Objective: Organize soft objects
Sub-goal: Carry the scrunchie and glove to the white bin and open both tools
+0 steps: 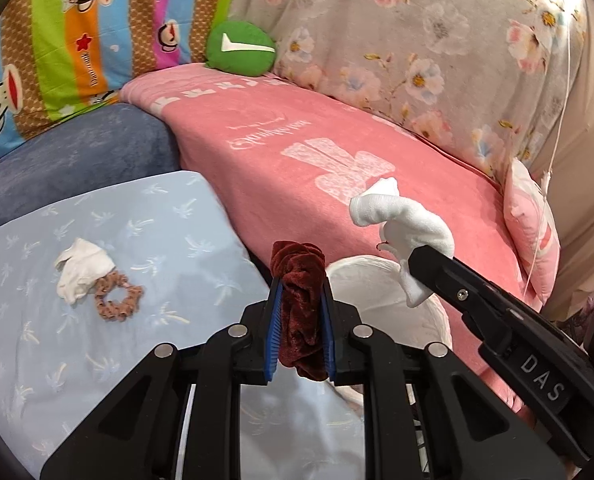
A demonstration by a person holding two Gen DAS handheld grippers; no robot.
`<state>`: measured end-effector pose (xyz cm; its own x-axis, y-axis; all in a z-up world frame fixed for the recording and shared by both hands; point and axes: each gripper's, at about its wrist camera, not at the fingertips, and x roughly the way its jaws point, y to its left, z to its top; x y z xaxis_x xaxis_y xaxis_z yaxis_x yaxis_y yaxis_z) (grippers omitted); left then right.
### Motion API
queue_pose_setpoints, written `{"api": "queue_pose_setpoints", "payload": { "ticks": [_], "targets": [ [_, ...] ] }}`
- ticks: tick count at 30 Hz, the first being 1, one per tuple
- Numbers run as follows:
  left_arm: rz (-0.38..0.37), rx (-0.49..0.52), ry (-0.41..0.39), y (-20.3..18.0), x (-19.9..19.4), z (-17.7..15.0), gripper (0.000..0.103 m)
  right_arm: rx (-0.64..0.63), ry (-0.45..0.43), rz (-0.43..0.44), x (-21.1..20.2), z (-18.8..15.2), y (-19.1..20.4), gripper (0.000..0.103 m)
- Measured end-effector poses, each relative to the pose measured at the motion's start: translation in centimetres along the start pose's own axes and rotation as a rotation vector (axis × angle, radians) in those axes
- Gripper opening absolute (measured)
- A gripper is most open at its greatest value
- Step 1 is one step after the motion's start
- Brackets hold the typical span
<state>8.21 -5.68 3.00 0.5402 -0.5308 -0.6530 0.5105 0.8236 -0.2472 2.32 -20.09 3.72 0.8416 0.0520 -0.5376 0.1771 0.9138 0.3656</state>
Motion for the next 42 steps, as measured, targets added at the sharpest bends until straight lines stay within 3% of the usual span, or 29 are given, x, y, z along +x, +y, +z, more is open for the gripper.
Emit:
{"api": "queue_pose_setpoints", "payload": {
  "ticks": [19, 26, 30, 34, 42],
  "targets": [
    [-0.066, 0.095, 0.055, -6.7, 3.6, -0.2, 0.021, 0.092, -0.017, -0.090, -1.8, -0.1, -7.7, 0.007],
    [-0.050, 0.091, 0.036, -7.3, 4.0, 0.0, 0.046, 0.108, -0.009, -0.108, -1.5, -0.1, -9.1, 0.012],
    [-0.038, 0.076, 0.034, -7.0, 4.2, 0.2, 0.052, 0.115, -0.013, -0.114, -1.5, 0.0, -9.4, 0.013],
    [-0.025, 0.070, 0.030, -6.8, 4.2, 0.1, 0.053, 0.110, -0.011, -0.113, -1.3, 0.0, -9.5, 0.022],
    [-0.010, 0.054, 0.031, -6.1, 4.3, -0.1, 0.053, 0.089, 0.003, -0.111, -1.1, -0.4, -8.9, 0.023]
  ]
}}
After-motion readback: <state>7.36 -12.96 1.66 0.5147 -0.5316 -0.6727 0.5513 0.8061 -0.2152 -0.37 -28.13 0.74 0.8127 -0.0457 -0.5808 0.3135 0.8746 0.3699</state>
